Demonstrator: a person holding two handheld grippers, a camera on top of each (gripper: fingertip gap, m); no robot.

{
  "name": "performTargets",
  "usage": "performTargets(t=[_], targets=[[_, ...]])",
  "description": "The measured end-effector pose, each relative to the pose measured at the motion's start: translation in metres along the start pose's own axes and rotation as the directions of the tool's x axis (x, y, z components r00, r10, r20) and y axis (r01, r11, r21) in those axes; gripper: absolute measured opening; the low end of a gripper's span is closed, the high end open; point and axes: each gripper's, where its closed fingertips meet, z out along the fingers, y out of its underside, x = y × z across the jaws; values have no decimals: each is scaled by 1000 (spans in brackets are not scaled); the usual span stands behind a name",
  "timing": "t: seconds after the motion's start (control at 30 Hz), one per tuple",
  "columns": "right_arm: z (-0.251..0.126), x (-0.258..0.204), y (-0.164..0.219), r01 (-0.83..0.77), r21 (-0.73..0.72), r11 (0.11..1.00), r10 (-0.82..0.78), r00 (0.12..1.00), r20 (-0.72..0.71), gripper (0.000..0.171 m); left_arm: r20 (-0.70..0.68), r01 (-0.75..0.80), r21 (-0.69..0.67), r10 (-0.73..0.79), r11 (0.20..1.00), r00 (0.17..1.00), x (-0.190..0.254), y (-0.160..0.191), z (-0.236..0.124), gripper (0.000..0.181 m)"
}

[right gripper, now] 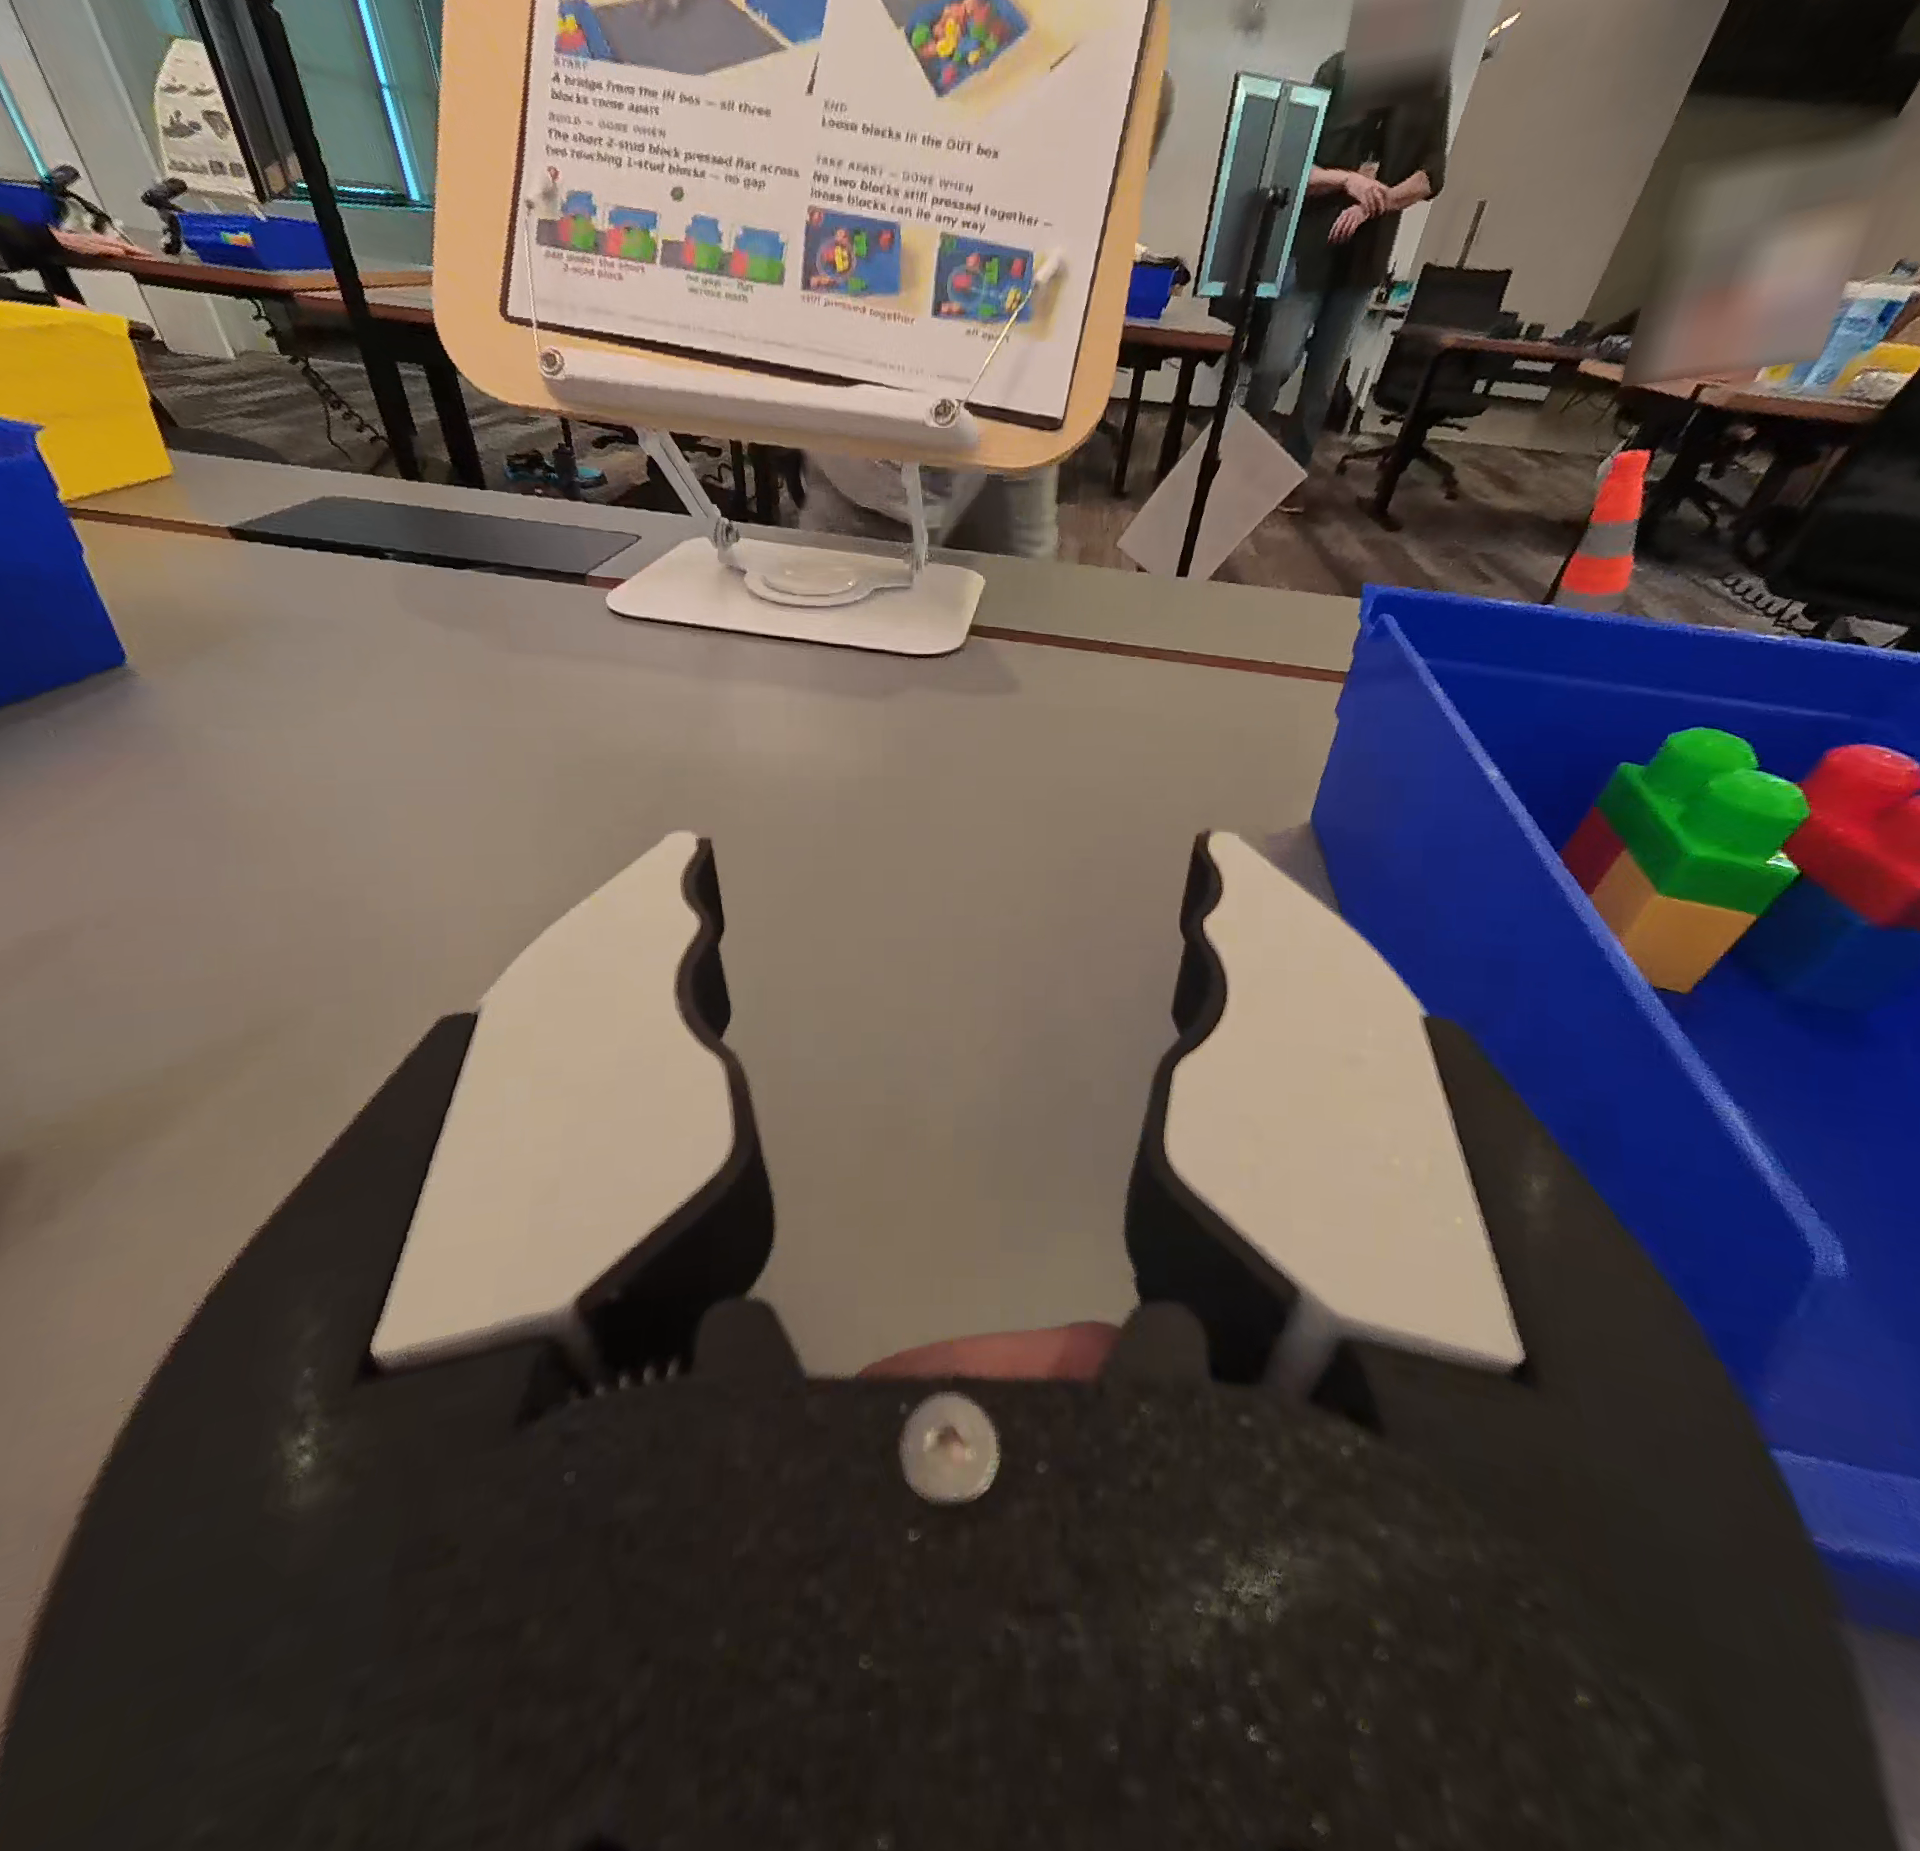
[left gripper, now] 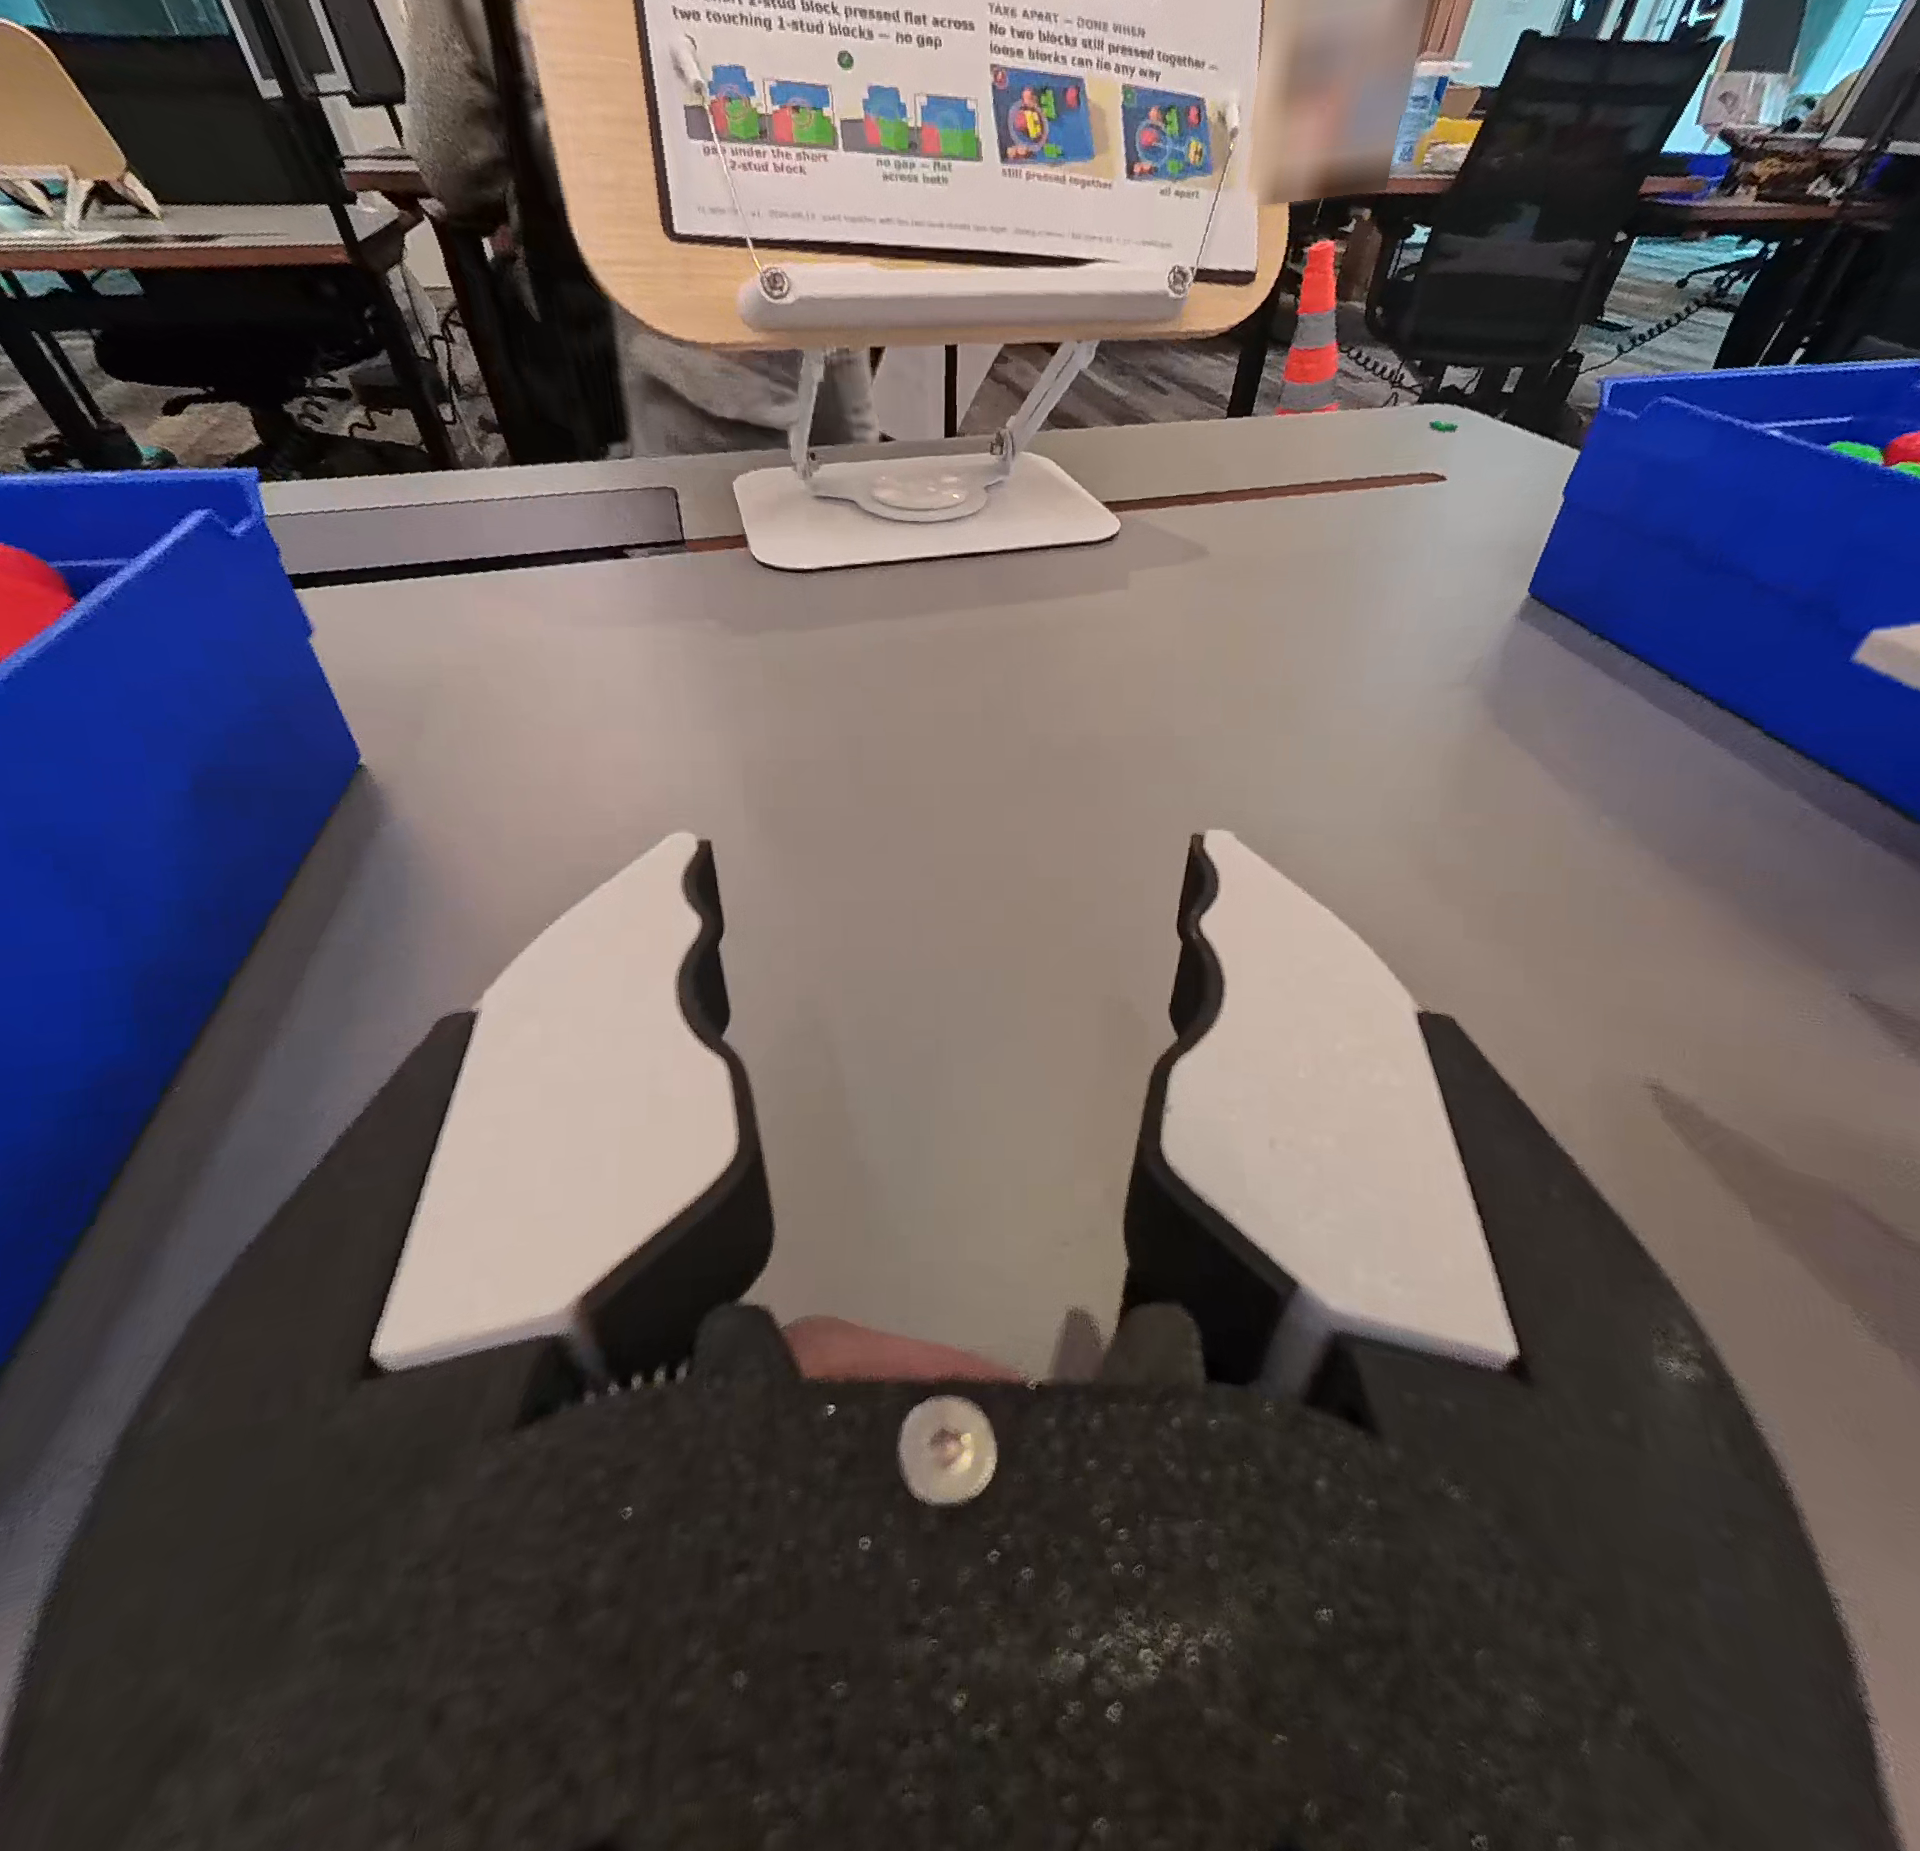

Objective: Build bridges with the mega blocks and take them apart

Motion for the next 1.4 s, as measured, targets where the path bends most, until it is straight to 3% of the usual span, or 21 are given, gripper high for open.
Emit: performTargets(t=[0.33,0.43,0.53,0.67,0.77,0.83,0.97,1.1,1.27,1.3,1.4], targets=[[3,2,6,-32,-32,999,33,999,28,86,10,1,-38,-1,999,1000,-2,7,2,84],[1,-2,5,-20,-34,999,21,999,40,86,3,-42,-51,43,998,999,-11,-10,-11,86],[0,-5,3,21,-31,999,-20,999,49,86,2,-140,-91,141,986,990,-49,-40,-39,86],[0,-7,1,50,-27,998,-48,997,54,86,4,-230,-252,239,940,971,-140,-69,-67,85],[1,-10,3,31,-34,999,-28,997,71,85,22,-342,-458,395,820,918,-225,-62,-71,86],[3,-12,6,26,-48,999,-22,996,82,85,-21,-325,-623,400,712,916,-267,-37,-73,90],[5,-13,11,16,-60,998,-11,996,92,85,-53,-229,-818,328,527,943,-315,16,-74,79],[5,-12,11,9,-61,998,-3,995,102,84,-70,-159,-929,263,333,962,-330,66,-87,78],[6,-6,11,27,-61,998,-21,995,95,83,25,-26,-973,219,231,975,-338,89,-97,73],[6,-5,12,25,-65,998,-18,995,95,82,60,10,-968,190,252,980,-337,89,-94,77],[7,-3,16,10,-77,997,-2,995,102,81,64,20,-966,164,257,984,-336,91,-91,58]])
